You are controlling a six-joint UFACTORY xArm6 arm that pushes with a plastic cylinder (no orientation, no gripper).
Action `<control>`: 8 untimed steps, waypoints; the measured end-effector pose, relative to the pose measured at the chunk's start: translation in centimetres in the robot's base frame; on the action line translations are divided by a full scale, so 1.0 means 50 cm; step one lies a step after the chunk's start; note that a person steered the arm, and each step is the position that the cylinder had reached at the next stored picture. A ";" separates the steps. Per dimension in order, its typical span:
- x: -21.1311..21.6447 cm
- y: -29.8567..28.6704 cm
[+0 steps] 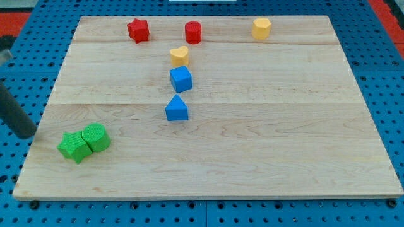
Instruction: Move the green blocks vertically at the bottom of the triangle
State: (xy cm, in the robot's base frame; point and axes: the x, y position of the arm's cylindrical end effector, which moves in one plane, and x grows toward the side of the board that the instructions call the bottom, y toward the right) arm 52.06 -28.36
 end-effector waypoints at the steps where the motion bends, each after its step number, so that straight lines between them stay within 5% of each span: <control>1: 0.021 0.153; 2: 0.033 0.266; 4: 0.033 0.212; 6: 0.025 0.404; 7: 0.087 0.432; 8: 0.043 0.521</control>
State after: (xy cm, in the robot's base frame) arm 54.21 -2.32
